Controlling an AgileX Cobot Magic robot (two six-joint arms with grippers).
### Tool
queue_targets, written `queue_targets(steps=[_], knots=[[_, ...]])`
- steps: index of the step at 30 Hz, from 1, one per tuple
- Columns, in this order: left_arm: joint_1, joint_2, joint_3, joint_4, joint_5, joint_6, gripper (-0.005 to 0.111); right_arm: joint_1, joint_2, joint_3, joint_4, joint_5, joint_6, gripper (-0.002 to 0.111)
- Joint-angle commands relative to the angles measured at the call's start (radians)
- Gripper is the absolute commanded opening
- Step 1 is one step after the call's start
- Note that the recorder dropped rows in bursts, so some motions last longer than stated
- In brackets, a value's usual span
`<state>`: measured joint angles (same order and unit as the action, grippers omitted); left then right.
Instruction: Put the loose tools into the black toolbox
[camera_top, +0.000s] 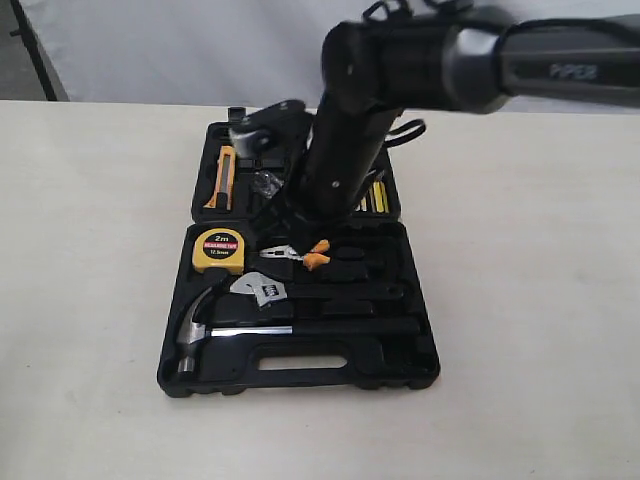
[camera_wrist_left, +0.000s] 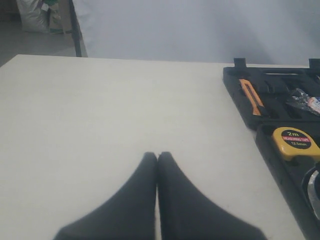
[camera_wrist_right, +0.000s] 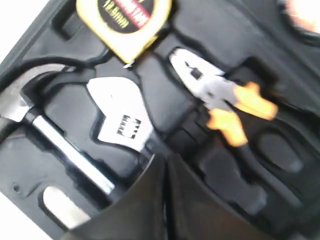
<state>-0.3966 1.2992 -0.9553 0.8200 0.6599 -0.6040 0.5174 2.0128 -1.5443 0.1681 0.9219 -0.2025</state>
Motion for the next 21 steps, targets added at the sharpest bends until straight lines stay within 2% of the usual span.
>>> queue_targets(steps=[1,8,17,21], knots=[[0.003,-0.008,0.009,-0.014,-0.017,-0.010,0.001,-0.104,-0.086,0.039,-0.012,0.068,0.099,0.000],[0.003,-0.008,0.009,-0.014,-0.017,-0.010,0.001,-0.308,-0.257,0.303,-0.012,0.008,0.177,0.000],[0.003,-0.008,0.009,-0.014,-0.017,-0.010,0.001,-0.633,-0.548,0.590,-0.034,-0.030,0.203,0.000],[0.003,-0.008,0.009,-0.014,-0.017,-0.010,0.001,-0.699,-0.714,0.691,-0.092,-0.048,0.203,0.000]])
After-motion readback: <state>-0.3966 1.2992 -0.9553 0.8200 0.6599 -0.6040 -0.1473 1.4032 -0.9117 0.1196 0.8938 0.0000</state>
